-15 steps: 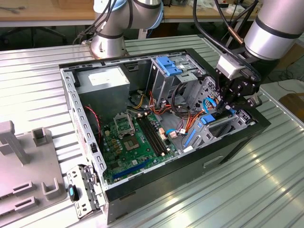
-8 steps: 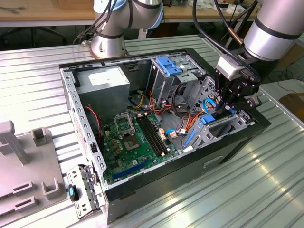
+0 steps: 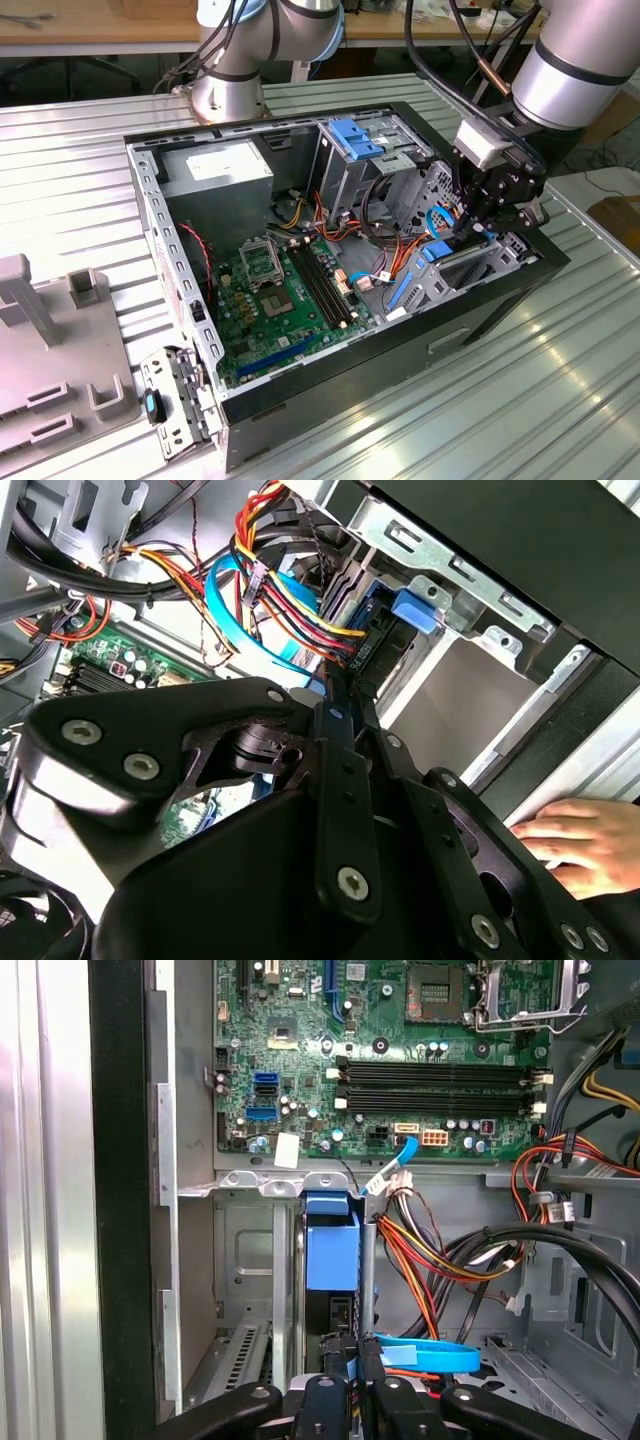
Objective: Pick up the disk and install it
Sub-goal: 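Insert the second disk wire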
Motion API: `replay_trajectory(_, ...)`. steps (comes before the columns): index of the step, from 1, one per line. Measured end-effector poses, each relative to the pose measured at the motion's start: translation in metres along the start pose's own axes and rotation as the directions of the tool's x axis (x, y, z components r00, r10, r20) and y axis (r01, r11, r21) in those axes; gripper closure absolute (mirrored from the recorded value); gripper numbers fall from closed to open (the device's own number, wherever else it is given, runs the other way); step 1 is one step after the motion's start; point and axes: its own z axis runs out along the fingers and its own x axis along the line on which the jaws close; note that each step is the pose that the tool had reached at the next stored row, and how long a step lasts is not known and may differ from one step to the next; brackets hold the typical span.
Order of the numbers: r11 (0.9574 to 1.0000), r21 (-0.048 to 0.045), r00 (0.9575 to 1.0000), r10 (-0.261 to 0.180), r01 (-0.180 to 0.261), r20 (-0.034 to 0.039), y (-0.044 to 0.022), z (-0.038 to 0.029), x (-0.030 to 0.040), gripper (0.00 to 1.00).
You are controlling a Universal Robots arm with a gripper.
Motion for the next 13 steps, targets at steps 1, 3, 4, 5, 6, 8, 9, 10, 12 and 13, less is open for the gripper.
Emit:
replay_trajectory(1, 1.0000, 0.0000, 1.0000, 0.000, 0.000, 0.0005, 0.0001, 0.0006, 0.0000, 0.84)
replay_trajectory(3, 1.0000, 0.0000, 1.0000, 0.000, 0.000, 0.0015, 0.0002, 0.0022, 0.0000, 0.84)
replay_trajectory(4, 1.0000, 0.0000, 1.0000, 0.000, 0.000, 0.0023, 0.0003, 0.0034, 0.0000, 0.84)
replay_trajectory(5, 1.0000, 0.0000, 1.0000, 0.000, 0.000, 0.0029, 0.0004, 0.0044, 0.0000, 0.84)
replay_trajectory(6, 1.0000, 0.0000, 1.0000, 0.000, 0.000, 0.0035, 0.0004, 0.0050, 0.0000, 0.84)
replay_trajectory(8, 1.0000, 0.0001, 1.0000, 0.000, 0.000, 0.0036, 0.0004, 0.0052, 0.0000, 0.84)
replay_trajectory(9, 1.0000, 0.0003, 1.0000, 0.000, 0.000, 0.0047, 0.0004, 0.0056, -0.0001, 0.82)
replay_trajectory(10, 1.0000, 0.0003, 1.0000, 0.000, 0.000, 0.0048, 0.0004, 0.0059, 0.0000, 0.82)
replay_trajectory(12, 1.0000, 0.0002, 1.0000, 0.000, 0.000, 0.0057, 0.0002, 0.0037, 0.0000, 0.76)
replay_trajectory(13, 1.0000, 0.0002, 1.0000, 0.001, -0.001, 0.0057, -0.0001, -0.0007, 0.0000, 0.76)
